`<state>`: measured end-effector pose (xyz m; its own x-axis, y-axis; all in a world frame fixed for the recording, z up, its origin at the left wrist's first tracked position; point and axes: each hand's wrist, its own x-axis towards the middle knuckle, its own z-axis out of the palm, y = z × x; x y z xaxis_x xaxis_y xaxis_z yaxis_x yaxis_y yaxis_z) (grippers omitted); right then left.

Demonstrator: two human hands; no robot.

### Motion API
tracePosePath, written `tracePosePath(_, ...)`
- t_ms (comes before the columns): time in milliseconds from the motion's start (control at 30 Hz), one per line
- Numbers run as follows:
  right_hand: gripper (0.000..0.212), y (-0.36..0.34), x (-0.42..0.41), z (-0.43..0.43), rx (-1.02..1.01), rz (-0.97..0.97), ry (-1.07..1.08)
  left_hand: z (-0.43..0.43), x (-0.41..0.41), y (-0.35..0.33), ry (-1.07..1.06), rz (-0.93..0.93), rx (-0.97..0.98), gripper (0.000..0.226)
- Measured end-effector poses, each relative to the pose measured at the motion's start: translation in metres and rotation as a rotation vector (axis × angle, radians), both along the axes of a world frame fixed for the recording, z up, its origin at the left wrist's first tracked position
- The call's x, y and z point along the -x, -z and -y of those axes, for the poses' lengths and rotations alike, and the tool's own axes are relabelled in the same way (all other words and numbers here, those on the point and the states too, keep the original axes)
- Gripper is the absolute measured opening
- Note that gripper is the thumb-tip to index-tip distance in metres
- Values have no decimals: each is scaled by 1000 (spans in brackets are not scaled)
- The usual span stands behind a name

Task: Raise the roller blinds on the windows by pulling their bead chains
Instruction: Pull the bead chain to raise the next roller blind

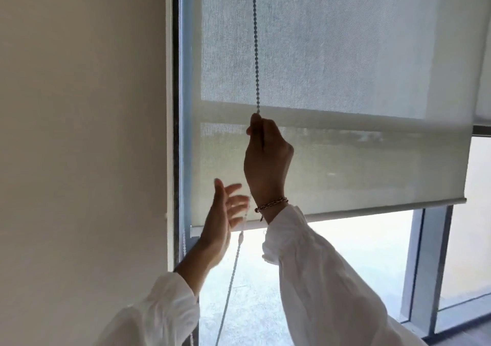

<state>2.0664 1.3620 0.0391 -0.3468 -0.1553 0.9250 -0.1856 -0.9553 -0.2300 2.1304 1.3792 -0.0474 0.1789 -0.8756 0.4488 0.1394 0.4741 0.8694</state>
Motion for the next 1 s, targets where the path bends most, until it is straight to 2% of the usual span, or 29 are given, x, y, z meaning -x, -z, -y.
tracePosePath(200, 29, 54, 5, -7, 2, -62, 88, -15, -10, -91, 54, 85, 231, 55)
tracePosePath(333, 35, 101, 6, -12, -55, -121, 124, -32, 0, -151, 169, 90, 243, 53)
tracePosePath(400, 37, 117, 6, -13, -70, -147, 125, -31, 10, -162, 115, 27, 207, 48)
tracePosePath(500, 40, 123, 6, -15, -104, -152, 86, -20, 26, -156, -79, -75, 267, 40)
tracePosePath(567, 39, 122, 8, -16, -181, -132, -5, -14, 32, -151, -151, -127, 332, 43)
tracePosePath(700, 39, 108, 19, -12, -541, -106, -363, -10, 34, -149, -202, -149, 406, 43)
tracePosePath(767, 55, 93, 28, -7, -630, -42, -469, -9, 36, -145, -193, -148, 427, 42)
tracePosePath(833, 64, 71, 39, -4, -646, 1, -532, -8, 40, -136, -171, -149, 430, 42)
tracePosePath(1000, 49, 8, 59, -7, -540, 112, -778, -10, 46, -106, -197, -93, 421, 45)
